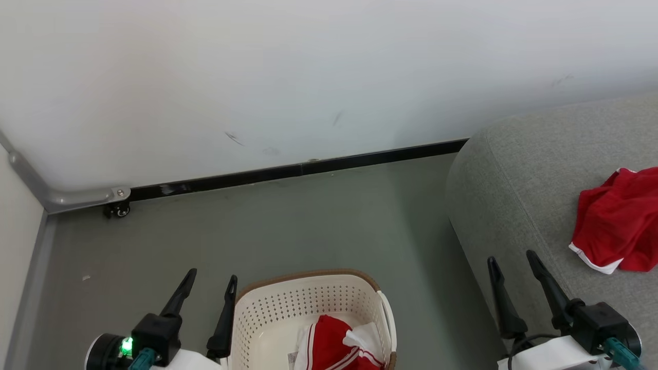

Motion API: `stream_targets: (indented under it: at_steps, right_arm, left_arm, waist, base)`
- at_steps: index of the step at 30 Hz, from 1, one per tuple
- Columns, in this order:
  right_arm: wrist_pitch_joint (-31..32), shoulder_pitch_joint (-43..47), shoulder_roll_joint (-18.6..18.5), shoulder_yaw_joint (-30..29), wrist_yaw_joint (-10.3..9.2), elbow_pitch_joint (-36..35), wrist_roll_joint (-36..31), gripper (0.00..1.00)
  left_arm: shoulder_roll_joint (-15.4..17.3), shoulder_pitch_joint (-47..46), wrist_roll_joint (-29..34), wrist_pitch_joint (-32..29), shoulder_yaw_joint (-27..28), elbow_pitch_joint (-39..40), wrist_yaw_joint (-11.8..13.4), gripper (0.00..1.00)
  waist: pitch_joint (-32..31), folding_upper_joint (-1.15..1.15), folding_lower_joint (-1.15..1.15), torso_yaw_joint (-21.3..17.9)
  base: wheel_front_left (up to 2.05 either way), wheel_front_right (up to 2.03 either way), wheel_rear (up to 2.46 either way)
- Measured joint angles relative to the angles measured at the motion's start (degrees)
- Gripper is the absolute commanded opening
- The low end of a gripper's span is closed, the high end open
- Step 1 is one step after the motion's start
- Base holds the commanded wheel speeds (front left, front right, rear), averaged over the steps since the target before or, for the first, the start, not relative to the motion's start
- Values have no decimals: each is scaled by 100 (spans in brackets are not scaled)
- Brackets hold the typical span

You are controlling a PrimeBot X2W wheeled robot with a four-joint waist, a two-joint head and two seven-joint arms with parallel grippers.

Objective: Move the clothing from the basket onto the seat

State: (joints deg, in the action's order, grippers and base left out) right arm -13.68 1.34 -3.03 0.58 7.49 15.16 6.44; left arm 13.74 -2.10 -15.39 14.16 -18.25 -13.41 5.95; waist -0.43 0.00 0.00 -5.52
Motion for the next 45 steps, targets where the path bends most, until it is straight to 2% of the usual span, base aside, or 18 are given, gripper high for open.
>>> stream_targets:
  at_steps: [12,18,35,45]
  right_arm:
    - [0,15,14,-209,0,-287,-42,100]
    - [-1,9,25,-258,0,-482,-43,100]
    - [-12,-324,38,-335,0,-914,-42,100]
    - [-19,-759,46,-285,0,-1101,-33,100]
  left_arm:
    - [-133,-621,154,-105,-511,-613,-452,100]
    - [-170,-817,204,-167,-617,-948,-573,100]
    - [-215,-1514,472,-363,-880,-1969,-805,100]
    - [-265,-2014,695,-411,-1040,-2396,-855,100]
  waist:
    - [380,0,0,-160]
    - [626,0,0,-270]
    - [1518,0,0,-646]
    - [2113,0,0,-850]
  base:
    - [0,0,0]
    - [0,0,0]
    - [0,0,0]
    - [0,0,0]
